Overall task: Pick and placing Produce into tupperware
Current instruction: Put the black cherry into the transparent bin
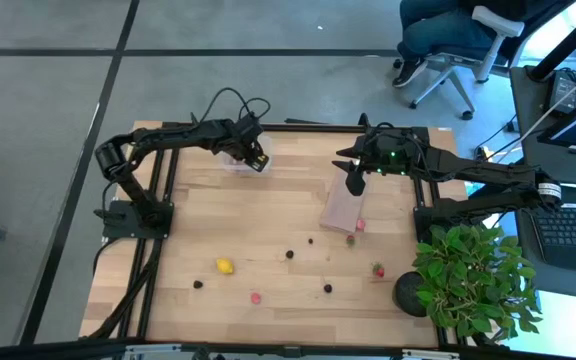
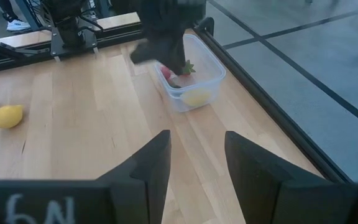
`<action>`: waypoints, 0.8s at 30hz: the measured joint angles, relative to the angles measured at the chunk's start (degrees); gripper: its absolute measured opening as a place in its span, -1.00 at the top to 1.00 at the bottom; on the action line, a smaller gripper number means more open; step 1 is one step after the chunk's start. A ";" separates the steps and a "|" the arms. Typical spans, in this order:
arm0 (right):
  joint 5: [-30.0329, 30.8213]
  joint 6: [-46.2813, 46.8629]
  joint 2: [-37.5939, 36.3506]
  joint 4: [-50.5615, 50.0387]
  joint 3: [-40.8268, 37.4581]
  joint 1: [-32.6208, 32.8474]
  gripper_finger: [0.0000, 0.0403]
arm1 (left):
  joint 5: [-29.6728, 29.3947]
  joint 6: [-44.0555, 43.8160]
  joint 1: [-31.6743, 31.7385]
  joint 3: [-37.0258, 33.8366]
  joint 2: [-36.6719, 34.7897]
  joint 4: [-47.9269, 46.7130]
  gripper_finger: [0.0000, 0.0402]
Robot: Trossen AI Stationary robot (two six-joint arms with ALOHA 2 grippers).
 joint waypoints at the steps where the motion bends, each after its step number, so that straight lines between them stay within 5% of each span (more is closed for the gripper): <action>1: 0.00 -0.37 0.00 0.00 0.00 -0.01 0.23 | 0.94 0.79 -0.47 0.45 -1.04 0.85 0.28; 6: 0.02 -0.99 0.00 0.02 -0.02 -0.01 0.23 | 8.04 6.48 -5.26 3.59 -6.14 2.87 0.01; 14: 0.00 -0.95 0.00 0.20 -0.02 0.01 0.23 | 9.24 14.65 -19.95 5.16 -9.09 2.72 -0.36; 24: 0.00 0.68 0.00 0.56 -0.02 0.01 0.23 | 5.11 15.32 -35.22 5.17 -7.63 3.21 -0.37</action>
